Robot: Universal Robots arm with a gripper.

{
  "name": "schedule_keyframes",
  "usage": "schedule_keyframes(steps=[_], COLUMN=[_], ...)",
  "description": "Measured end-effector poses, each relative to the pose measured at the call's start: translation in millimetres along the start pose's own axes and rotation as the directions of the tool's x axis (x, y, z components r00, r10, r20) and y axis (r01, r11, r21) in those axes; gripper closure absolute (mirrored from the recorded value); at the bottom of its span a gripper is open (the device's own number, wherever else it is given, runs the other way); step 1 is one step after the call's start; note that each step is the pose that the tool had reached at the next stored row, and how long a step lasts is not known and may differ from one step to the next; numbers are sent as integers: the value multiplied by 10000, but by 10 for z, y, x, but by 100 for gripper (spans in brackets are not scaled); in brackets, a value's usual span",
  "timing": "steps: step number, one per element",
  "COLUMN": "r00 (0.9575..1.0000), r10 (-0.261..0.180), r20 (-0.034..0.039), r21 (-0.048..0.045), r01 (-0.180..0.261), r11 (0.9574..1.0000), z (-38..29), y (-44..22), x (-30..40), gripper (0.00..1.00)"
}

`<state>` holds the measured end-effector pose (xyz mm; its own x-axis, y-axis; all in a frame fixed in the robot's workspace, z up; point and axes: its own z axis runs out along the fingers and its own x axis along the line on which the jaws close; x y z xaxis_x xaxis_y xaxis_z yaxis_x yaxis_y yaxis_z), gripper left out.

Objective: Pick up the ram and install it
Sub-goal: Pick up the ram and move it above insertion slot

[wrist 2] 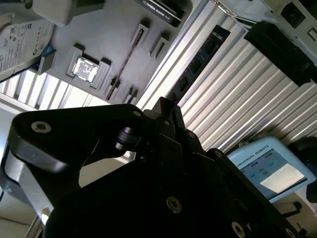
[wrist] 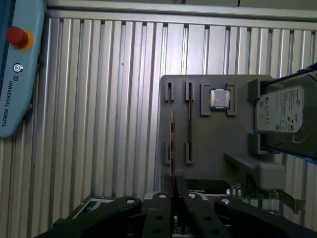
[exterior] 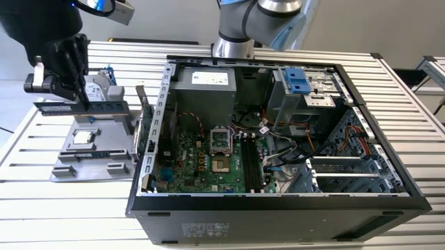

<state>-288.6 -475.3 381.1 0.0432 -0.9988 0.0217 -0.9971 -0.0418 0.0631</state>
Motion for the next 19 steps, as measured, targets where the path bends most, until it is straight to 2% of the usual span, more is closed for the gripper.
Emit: schedule_keyframes(steps=[19], r00=[10000], r10=[80], r20=[2], r21=[-2], r01=[-80], r11=[10000], z=[-11], y=[-174], x=[7], gripper=[100])
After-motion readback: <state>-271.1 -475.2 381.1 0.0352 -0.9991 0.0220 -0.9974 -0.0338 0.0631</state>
